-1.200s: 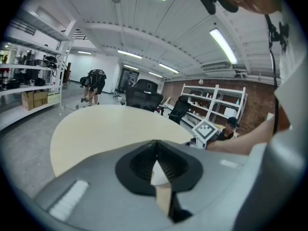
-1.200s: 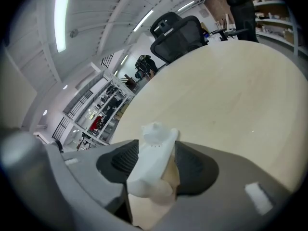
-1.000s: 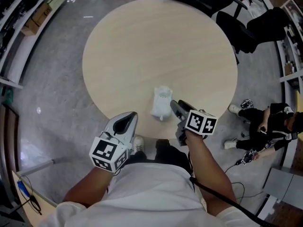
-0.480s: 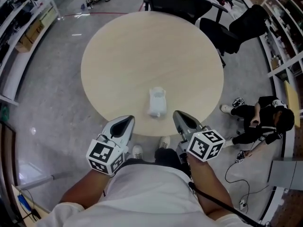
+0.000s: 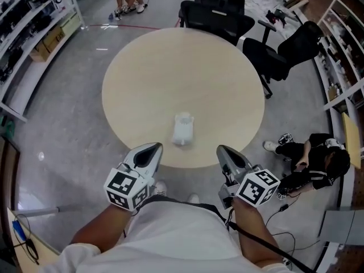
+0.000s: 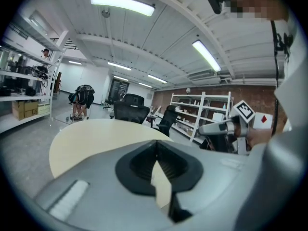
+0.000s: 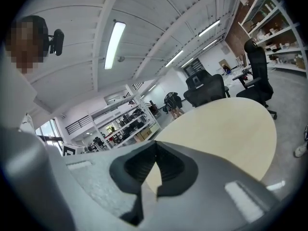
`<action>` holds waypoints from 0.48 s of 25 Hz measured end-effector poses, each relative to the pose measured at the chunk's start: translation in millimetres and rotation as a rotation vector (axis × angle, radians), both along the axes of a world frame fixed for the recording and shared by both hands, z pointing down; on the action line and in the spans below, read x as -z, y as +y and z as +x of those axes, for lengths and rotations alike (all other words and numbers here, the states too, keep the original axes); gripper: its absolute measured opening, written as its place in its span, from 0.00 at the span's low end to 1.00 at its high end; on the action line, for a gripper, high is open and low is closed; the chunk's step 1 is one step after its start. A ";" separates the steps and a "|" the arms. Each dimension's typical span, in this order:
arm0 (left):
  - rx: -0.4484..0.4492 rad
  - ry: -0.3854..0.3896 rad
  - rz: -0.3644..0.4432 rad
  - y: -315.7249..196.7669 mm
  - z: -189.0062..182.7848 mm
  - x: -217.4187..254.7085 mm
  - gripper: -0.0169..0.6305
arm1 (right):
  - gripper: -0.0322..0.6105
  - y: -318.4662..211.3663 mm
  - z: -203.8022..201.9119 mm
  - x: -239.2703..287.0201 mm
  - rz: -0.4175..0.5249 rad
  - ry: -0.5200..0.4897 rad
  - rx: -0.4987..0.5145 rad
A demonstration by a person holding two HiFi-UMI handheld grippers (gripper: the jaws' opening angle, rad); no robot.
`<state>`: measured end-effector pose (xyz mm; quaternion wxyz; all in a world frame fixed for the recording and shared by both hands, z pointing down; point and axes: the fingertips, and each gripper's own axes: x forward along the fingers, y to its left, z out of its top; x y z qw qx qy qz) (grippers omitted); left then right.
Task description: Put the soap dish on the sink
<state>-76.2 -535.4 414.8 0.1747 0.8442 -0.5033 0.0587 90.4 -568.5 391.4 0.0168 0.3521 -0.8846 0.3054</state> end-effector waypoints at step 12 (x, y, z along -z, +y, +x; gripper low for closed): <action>0.182 -0.007 0.002 36.8 28.8 18.9 0.04 | 0.05 34.2 54.6 1.0 0.017 -0.009 0.143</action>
